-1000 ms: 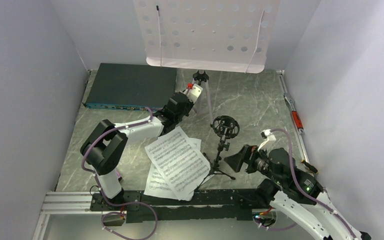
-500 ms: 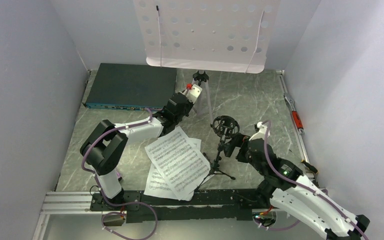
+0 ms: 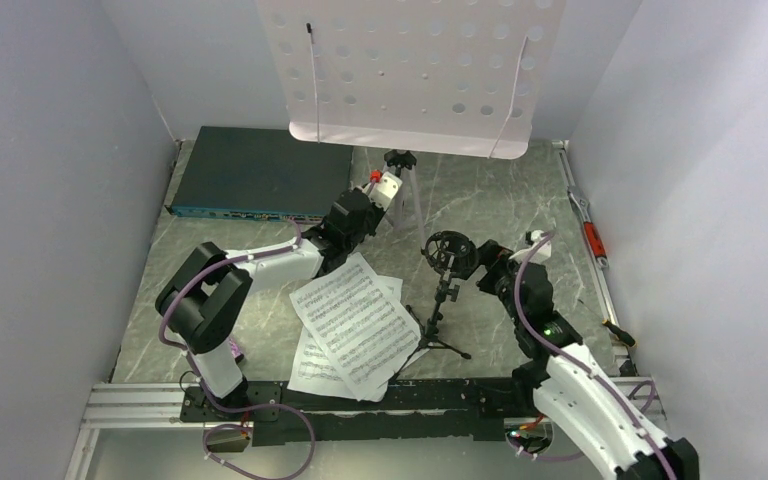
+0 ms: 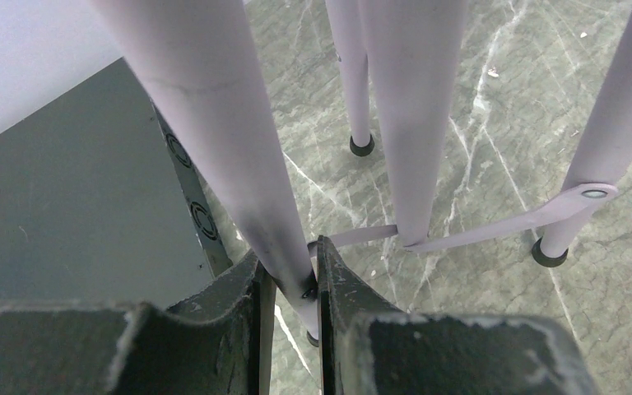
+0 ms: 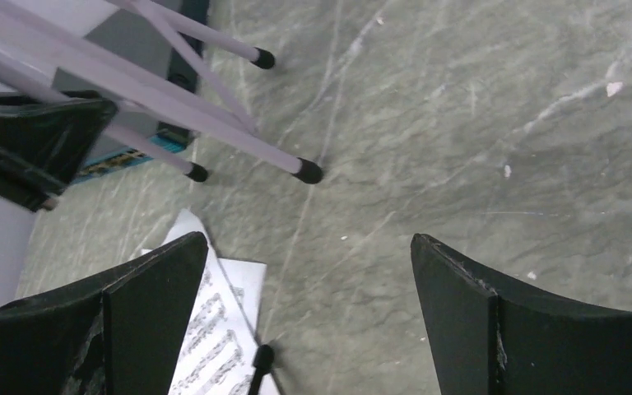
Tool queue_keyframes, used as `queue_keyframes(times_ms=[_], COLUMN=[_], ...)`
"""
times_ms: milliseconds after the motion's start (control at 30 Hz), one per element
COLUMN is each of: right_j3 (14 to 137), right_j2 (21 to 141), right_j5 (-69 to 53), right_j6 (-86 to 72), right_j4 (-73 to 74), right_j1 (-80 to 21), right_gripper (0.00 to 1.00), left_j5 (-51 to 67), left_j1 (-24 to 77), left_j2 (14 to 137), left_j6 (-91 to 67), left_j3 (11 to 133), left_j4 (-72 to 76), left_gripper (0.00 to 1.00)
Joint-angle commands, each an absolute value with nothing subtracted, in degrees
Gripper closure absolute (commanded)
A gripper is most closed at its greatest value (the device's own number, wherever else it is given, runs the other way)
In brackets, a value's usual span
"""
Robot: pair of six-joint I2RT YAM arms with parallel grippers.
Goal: Set up the instrument practice props
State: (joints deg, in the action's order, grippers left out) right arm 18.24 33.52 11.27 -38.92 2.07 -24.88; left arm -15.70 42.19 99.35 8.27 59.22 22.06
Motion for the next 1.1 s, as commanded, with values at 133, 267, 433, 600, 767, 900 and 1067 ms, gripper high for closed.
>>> queue_keyframes(times_ms=[133,267,433,600,767,900,1067], right_j3=[18.27,20.10,23.23,26.86,29.66,31.34,30.99], right_j2=[49.57,60.67,72.87,81.31,89.71,94.11,94.67], right_j5=[-15.19,-21.53,-28.32,-33.24,-36.95,-37.60,-37.66], right_j6=[-31.55,-29.57,-27.91,-26.99,-27.89,-27.35,-26.45], right_j4=[-26.79,-37.66,-47.43,-52.69,-57.93,-58.90,-60.38], right_j1=[-15.53,-15.05,-13.88,-13.74,-13.71,-13.71,-13.72], right_gripper=[0.01,0.01,0.04,0.12,0.20,0.33,0.40], left_j5=[-10.16,-10.04,-9.71,-9.70,-9.82,-9.69,-9.80], left_j1=[43.32,43.39,43.66,43.97,44.01,44.03,44.12], left_j2=[102.23,102.25,102.56,102.84,103.16,103.12,102.86], left_j6=[8.15,8.07,7.86,7.82,7.74,7.82,7.99], left_j3=[55.20,55.21,55.36,55.45,55.62,55.59,55.48], left_j4=[9.40,9.31,9.29,9.39,9.73,9.64,9.42], left_gripper=[0.97,0.97,0.98,0.97,0.97,0.97,0.97])
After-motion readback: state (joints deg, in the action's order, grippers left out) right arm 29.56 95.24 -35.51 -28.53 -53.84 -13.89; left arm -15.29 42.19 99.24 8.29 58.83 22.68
